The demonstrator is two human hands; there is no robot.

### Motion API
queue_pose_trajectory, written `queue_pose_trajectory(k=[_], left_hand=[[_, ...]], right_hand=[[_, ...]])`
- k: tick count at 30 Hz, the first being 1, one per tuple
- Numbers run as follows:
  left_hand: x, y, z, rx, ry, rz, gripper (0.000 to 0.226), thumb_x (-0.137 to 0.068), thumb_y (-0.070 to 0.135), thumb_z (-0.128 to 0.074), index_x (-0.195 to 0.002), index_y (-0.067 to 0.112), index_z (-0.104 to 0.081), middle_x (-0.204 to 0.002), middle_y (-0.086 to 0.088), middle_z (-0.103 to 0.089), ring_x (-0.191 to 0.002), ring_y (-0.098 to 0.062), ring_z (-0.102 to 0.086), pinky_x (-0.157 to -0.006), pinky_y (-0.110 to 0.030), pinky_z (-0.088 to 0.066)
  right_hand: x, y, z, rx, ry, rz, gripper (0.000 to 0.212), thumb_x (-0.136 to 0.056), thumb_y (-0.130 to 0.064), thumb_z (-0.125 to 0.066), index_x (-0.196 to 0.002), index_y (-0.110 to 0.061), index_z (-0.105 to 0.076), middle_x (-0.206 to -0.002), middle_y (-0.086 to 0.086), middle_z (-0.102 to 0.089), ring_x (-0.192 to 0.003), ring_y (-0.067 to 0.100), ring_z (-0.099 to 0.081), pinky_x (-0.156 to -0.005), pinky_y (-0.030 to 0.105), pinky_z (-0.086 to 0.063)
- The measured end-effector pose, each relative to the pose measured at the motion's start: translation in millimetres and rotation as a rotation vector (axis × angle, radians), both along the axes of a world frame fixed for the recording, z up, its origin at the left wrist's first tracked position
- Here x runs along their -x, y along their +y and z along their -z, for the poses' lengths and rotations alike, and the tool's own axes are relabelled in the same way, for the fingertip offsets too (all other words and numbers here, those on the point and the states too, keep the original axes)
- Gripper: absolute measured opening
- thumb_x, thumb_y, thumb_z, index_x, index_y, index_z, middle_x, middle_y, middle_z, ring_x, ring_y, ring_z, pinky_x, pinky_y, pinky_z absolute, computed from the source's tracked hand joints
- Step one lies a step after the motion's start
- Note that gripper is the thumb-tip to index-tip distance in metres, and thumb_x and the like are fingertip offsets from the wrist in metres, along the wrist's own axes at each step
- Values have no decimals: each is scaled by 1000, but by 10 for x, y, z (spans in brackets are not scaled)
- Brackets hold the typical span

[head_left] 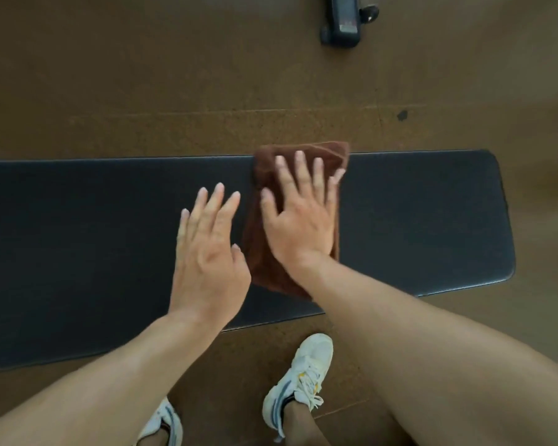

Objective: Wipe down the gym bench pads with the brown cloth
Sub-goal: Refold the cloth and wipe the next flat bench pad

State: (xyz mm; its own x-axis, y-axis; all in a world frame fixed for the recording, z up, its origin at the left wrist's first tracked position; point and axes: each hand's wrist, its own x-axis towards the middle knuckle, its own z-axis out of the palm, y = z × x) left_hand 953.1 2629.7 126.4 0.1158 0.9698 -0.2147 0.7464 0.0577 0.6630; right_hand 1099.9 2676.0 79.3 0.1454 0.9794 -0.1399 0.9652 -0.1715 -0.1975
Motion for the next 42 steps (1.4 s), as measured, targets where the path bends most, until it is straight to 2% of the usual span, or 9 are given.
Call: queue_pose_trajectory(k=[5, 9, 13, 16, 18, 22, 28, 33, 42], left_hand=[[-251, 305, -237, -24, 31, -21, 62, -101, 8, -39, -161, 12, -26, -171, -4, -16, -159, -15, -5, -130, -37, -4], [-599, 382, -279, 48, 80, 115, 74, -98, 6, -45, -164, 21, -14, -173, 4, -2, -156, -6, 11, -129, -37, 4], [-1177, 341, -131, 159, 269, 305, 103, -90, 14, -63, -163, 27, 8, -168, 2, 25, -152, -14, 30, -127, -42, 13], [-1744, 270, -19, 30, 292, 391, 90, -94, 21, -64, -164, 25, -8, -172, -3, 8, -157, -18, 17, -128, -46, 5], [-2142, 206, 58, -8, 281, 363, 76, -101, 42, -52, -163, 23, -13, -172, -3, 1, -158, -19, 12, -128, -48, 4], [-2631, 32, 346, 154, 500, 365, 111, -83, 91, -11, -156, 18, 31, -163, -11, 38, -148, -29, 39, -121, -57, 20], [-2638, 51, 374, 207, 572, 378, 121, -76, 97, -8, -147, 14, 44, -155, -13, 49, -144, -34, 44, -119, -61, 20], [-2582, 76, 363, 254, 505, 406, 122, -79, 95, -14, -146, 12, 45, -151, -14, 54, -140, -36, 49, -114, -60, 28], [-1715, 149, 71, 366, -277, 385, 70, -108, 42, -38, -162, 36, 6, -168, 17, 19, -142, 8, 30, -119, -26, 18]], right_hand=[[283, 45, 60, 71, -82, -527, 68, -109, -46, -32, -168, -24, -7, -177, 5, 1, -162, 29, 12, -131, 53, -1], [-482, 225, 47, -5, -3, -628, 59, -110, -44, -27, -164, -21, -32, -173, 2, -27, -163, 23, -10, -132, 47, -11], [-1556, 231, 86, -18, 9, -285, 56, -111, -45, -27, -162, -25, -37, -171, -3, -31, -162, 17, -15, -132, 44, -10], [-2575, 88, 60, 11, -42, -132, 57, -111, -47, -26, -163, -27, -35, -172, -5, -29, -162, 18, -14, -132, 46, -8], [-3207, -103, 37, 27, -49, -106, 57, -110, -48, -26, -163, -27, -34, -172, -5, -27, -163, 18, -12, -132, 46, -8], [-3850, -568, 48, 7, 20, 75, 56, -111, -46, -28, -163, -27, -33, -174, -5, -23, -163, 17, -9, -133, 42, -4], [-3822, -850, 27, -66, 173, 537, 58, -111, -48, -33, -164, -25, -31, -167, 2, -40, -159, 20, -25, -133, 40, -3], [-3502, -1117, 78, -149, 190, 822, 59, -110, -51, -34, -162, -25, -36, -160, 6, -49, -149, 29, -42, -129, 49, -21], [-2367, -1092, 53, 109, -24, 657, 66, -105, -67, -18, -166, -44, -4, -177, -10, 5, -162, 19, 15, -130, 50, 10]])
